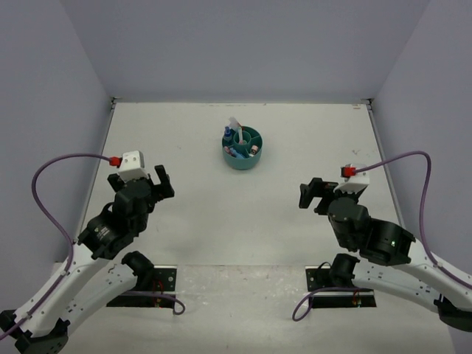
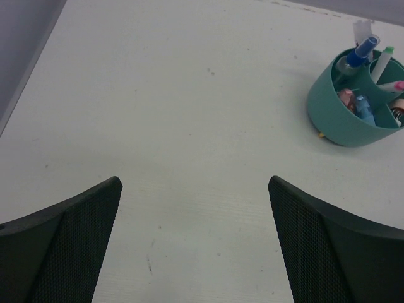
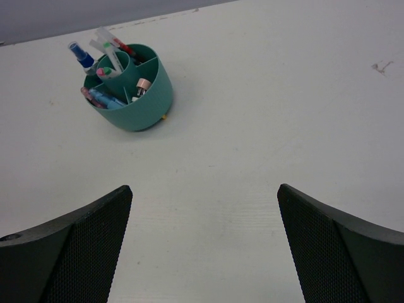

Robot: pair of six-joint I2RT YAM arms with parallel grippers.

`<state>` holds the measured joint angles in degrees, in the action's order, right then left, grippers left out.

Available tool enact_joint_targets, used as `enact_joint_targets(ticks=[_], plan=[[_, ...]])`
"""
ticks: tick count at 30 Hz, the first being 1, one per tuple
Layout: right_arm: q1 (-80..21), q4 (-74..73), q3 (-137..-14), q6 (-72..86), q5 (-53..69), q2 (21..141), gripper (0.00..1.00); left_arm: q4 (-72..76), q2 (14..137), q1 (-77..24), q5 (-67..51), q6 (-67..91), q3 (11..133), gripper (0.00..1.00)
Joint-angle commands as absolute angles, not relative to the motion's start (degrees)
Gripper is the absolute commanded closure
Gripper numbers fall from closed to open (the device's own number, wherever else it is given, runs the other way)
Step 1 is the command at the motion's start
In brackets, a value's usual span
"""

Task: Sort the stationery into containers
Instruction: Reset both arms

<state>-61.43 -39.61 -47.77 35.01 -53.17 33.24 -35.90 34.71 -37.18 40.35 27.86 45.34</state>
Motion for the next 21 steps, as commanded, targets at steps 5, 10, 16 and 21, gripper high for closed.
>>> enact_joint_targets(ticks=[5,10,16,21], plan=[[-61.5,-39.6,-46.9,35.8,-57.7,32.7,0.01,-29.8,30.4,-26.9,36.3,24.1,40.5,0.0],[-61.5,-41.4,-46.9,37.5,-58.6,33.4,0.01,-28.7,29.5,-25.8,34.4,23.0,39.9,0.0],[-61.5,-41.6,-47.0,38.1,-59.0,33.7,0.01,-28.9,28.9,-25.6,34.7,23.1,39.7,0.0],[-61.5,-41.9,-46.7,39.5,-59.9,33.6,0.01,-28.0,26.3,-25.4,34.9,23.2,38.5,0.0]])
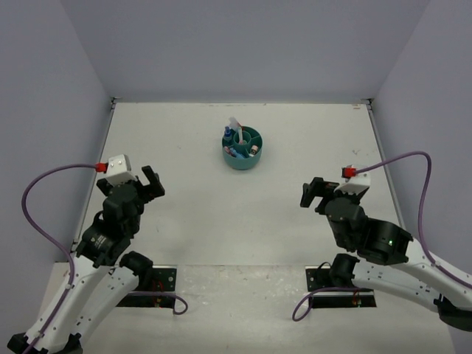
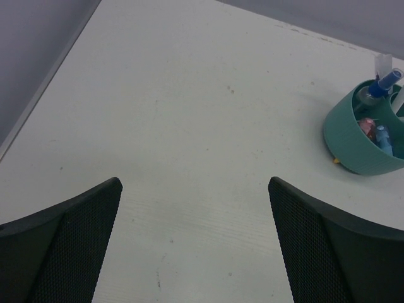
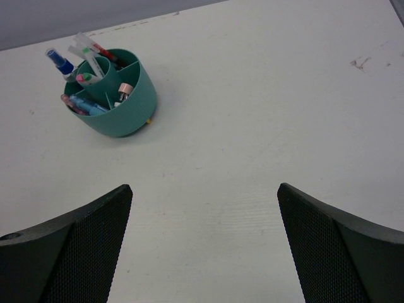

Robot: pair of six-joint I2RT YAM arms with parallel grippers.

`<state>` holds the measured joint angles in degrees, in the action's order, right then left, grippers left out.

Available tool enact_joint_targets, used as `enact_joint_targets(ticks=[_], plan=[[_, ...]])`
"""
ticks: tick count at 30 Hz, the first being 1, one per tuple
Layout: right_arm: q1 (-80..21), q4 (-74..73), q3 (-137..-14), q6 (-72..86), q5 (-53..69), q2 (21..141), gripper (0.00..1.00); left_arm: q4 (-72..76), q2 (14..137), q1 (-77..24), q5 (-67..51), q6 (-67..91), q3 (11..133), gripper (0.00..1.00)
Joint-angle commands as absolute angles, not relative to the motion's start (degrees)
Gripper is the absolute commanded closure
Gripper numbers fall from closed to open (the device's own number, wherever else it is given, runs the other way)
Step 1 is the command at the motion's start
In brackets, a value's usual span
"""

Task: Sort the stationery into containers
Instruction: Reset both arms

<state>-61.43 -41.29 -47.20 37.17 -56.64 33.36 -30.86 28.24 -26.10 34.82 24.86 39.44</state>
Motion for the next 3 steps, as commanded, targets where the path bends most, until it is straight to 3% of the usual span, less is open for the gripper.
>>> enact_joint_targets(ticks=[1,3], plan=[[-61.4,-42.0,-46.6,39.7,-59.8,33.5,0.01,-27.7,26.0,-25.4,34.5,22.9,38.2,0.0],[-61.4,-41.8,-46.2,39.9,-59.7,33.2,0.01,-27.5,25.4,-25.4,34.5,22.8,37.8,0.0]])
